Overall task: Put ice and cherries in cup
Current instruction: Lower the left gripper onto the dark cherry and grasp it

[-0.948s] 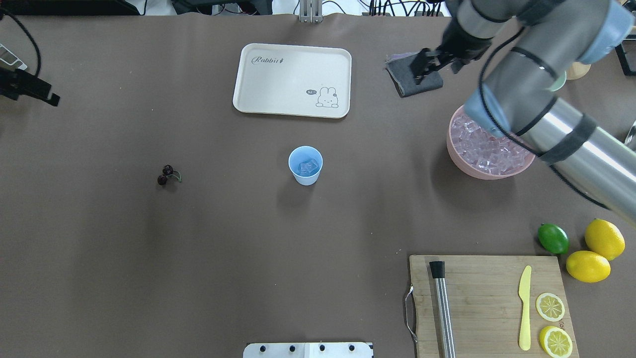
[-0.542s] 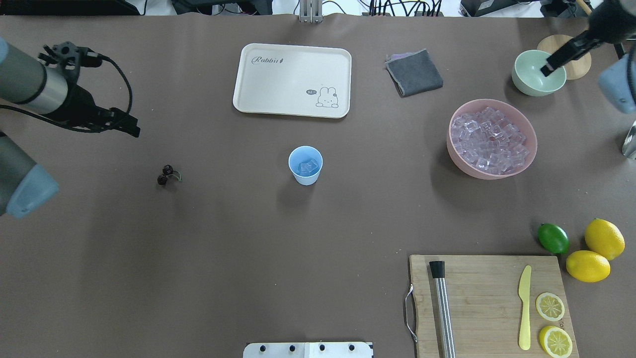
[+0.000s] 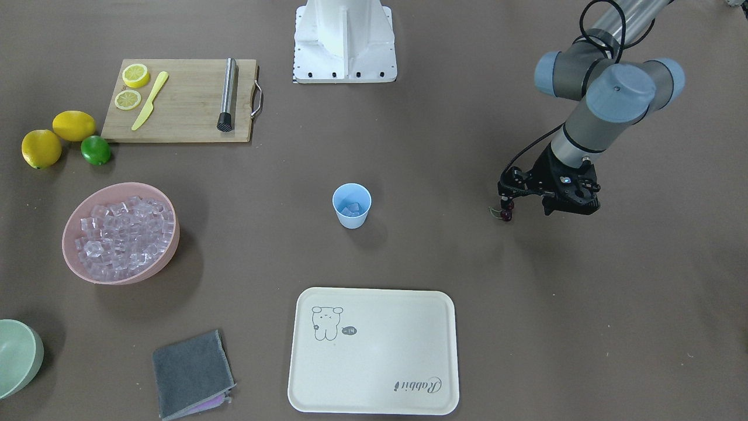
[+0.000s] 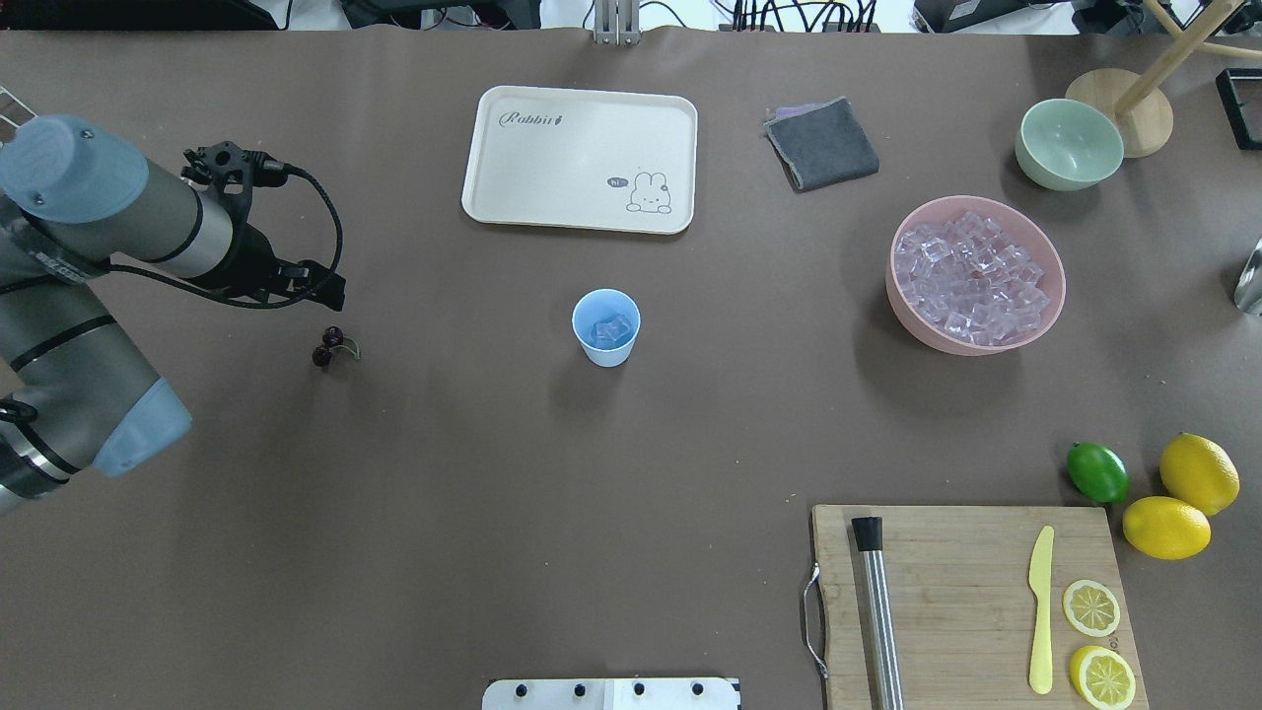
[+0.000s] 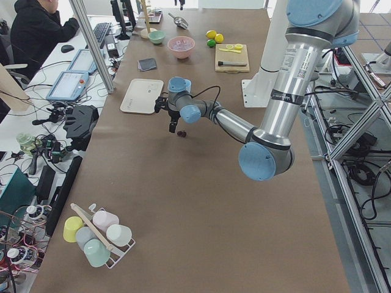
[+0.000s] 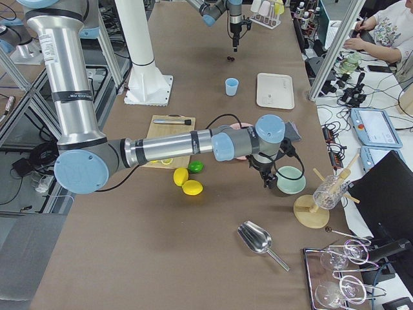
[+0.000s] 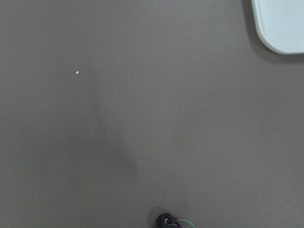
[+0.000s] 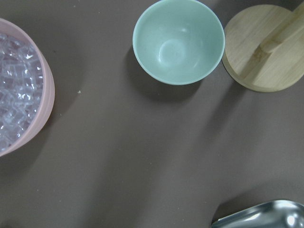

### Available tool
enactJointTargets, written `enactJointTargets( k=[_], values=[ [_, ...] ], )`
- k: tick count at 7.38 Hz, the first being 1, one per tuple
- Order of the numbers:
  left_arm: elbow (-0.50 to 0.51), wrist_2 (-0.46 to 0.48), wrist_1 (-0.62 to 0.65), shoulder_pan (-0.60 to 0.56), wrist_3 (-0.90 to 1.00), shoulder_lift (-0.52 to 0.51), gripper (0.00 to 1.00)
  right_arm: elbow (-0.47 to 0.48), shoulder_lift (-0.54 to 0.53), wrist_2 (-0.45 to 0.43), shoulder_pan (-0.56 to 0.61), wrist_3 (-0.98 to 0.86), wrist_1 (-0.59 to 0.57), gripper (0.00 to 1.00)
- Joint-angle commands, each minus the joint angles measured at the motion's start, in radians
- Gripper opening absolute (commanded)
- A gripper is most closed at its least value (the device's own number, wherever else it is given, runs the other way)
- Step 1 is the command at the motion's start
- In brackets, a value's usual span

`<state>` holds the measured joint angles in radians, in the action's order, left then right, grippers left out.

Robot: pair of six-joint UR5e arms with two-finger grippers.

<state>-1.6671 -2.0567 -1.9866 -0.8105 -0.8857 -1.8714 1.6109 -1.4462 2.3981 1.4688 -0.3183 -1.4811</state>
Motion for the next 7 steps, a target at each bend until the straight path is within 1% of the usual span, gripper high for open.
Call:
enactJointTargets(
  k=[1, 2, 4, 5, 6, 7],
  values=[
    [0.046, 0.018, -0.044, 0.039, -0.016, -0.015, 0.97, 0.014, -0.037, 0.0, 0.004, 0.013, 0.071, 0.98],
    [0.067, 0.021, -0.046, 0.042, -0.027, -0.002, 0.97, 0.009, -0.037, 0.004, 0.004, 0.015, 0.074, 0.98],
    [0.058, 0.036, -0.051, 0.071, -0.106, -0.006, 0.96, 0.014, -0.033, -0.004, 0.001, 0.019, 0.076, 0.98],
    [0.061, 0.036, -0.051, 0.08, -0.105, -0.006, 0.92, 0.035, -0.039, 0.004, 0.001, 0.024, 0.076, 0.98],
    [0.059, 0.036, -0.051, 0.08, -0.107, -0.002, 0.83, 0.04, -0.04, 0.004, 0.001, 0.027, 0.076, 0.98],
    [0.066, 0.036, -0.051, 0.082, -0.105, 0.0, 0.82, 0.037, -0.04, 0.001, 0.001, 0.025, 0.076, 0.98]
  ],
)
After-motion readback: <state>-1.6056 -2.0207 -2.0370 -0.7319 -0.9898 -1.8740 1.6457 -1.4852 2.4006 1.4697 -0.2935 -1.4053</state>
